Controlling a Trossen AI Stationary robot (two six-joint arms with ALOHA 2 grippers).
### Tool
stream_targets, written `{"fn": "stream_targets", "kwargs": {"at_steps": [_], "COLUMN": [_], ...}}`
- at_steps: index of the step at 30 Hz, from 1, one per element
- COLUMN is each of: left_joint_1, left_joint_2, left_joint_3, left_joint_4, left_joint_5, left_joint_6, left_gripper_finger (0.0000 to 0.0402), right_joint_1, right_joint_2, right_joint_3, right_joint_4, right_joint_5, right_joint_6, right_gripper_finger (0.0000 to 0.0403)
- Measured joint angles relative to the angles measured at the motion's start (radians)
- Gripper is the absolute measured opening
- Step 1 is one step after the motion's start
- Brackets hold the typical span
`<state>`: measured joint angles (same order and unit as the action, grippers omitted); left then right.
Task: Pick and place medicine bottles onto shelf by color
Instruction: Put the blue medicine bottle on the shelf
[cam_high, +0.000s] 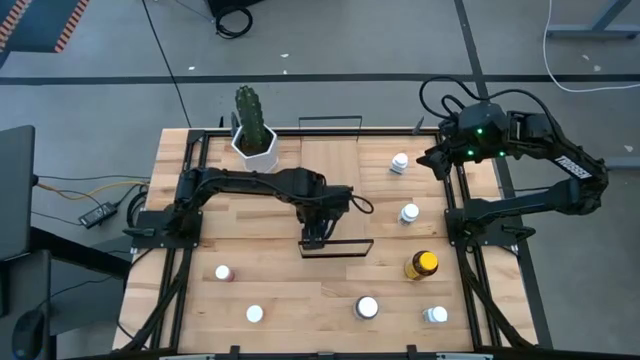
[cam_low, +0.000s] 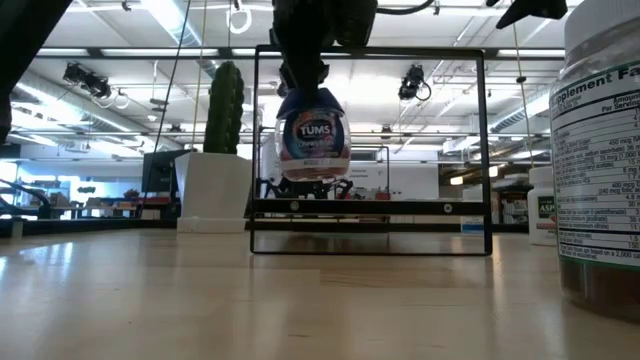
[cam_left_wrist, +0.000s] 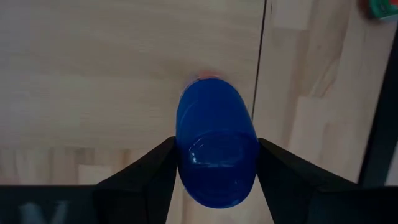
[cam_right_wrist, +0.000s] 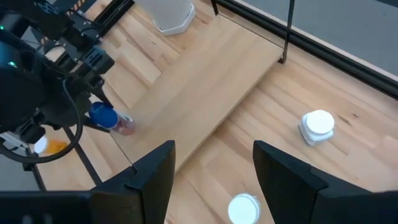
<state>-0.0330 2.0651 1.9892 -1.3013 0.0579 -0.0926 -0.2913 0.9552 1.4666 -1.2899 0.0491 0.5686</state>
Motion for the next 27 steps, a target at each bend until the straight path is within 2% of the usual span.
{"fn": "stream_targets", "kwargs": {"at_steps": [8, 27], "left_joint_1": [0.007, 0.008], "left_joint_2": [0.0, 0.004], "left_joint_3": [0.0, 0.0], "left_joint_4": [0.005, -0.005], "left_joint_5": [-0.005, -0.016], "left_joint_6": [0.071, 0.105], "left_gripper_finger": [0.0203, 0.0255], "right_joint_1": [0.0, 0.0], "right_joint_2": [-0.001, -0.001], "right_joint_3": [0.0, 0.0], "right_joint_4": [-0.002, -0.003], "right_joint_5": [-0.031, -0.048], "right_joint_6": [0.01, 0.03], "right_gripper_finger": [0.0223, 0.0223]}}
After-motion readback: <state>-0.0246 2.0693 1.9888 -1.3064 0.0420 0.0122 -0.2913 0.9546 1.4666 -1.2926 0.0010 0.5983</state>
